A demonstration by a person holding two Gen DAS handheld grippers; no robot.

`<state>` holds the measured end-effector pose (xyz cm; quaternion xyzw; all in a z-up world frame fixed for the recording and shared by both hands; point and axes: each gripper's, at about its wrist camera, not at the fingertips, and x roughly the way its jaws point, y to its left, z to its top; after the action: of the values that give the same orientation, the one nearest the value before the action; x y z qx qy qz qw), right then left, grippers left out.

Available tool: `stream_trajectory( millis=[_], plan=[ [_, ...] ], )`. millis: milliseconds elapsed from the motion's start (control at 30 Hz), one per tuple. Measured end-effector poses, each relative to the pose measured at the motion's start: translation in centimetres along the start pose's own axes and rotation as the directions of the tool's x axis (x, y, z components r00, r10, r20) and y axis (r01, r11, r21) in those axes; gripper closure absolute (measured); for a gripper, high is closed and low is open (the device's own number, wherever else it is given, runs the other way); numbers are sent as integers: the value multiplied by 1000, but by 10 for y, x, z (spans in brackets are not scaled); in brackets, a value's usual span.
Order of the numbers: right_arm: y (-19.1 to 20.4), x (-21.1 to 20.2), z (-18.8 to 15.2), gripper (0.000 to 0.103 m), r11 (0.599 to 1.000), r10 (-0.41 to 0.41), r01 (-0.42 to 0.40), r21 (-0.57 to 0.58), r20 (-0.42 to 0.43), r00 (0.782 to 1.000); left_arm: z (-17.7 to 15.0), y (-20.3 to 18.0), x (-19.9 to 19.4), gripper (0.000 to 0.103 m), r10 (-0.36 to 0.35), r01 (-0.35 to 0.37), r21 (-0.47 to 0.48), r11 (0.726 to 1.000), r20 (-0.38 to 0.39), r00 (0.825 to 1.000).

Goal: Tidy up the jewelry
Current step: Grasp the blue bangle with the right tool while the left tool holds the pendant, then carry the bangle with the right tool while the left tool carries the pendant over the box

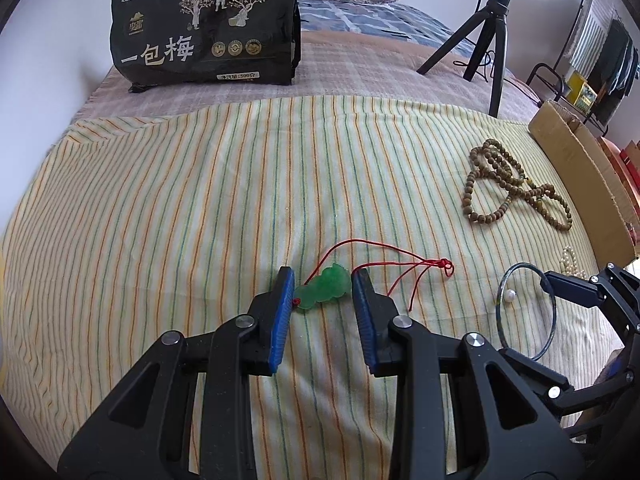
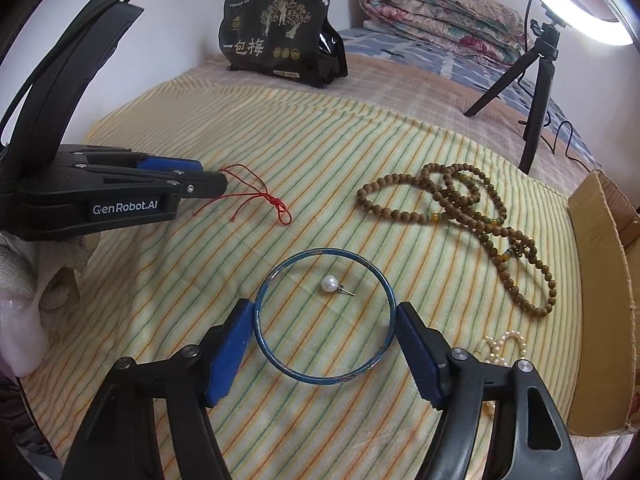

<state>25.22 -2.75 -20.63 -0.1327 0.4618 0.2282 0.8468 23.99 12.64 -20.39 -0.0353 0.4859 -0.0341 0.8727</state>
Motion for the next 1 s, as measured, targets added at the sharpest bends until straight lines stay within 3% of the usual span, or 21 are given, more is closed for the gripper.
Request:
stream_trajectory(
  millis=[500,1000],
  plan=[
    [-24,-40,2,30,999,-36,35,27,59,998,12,-17,-43,73,-23,22,10,1000,78,997],
    [-90,-93,-7,30,986,-112,96,136,120,986,34,-78,-86,73,-144,138,48,989,156,977]
  ],
)
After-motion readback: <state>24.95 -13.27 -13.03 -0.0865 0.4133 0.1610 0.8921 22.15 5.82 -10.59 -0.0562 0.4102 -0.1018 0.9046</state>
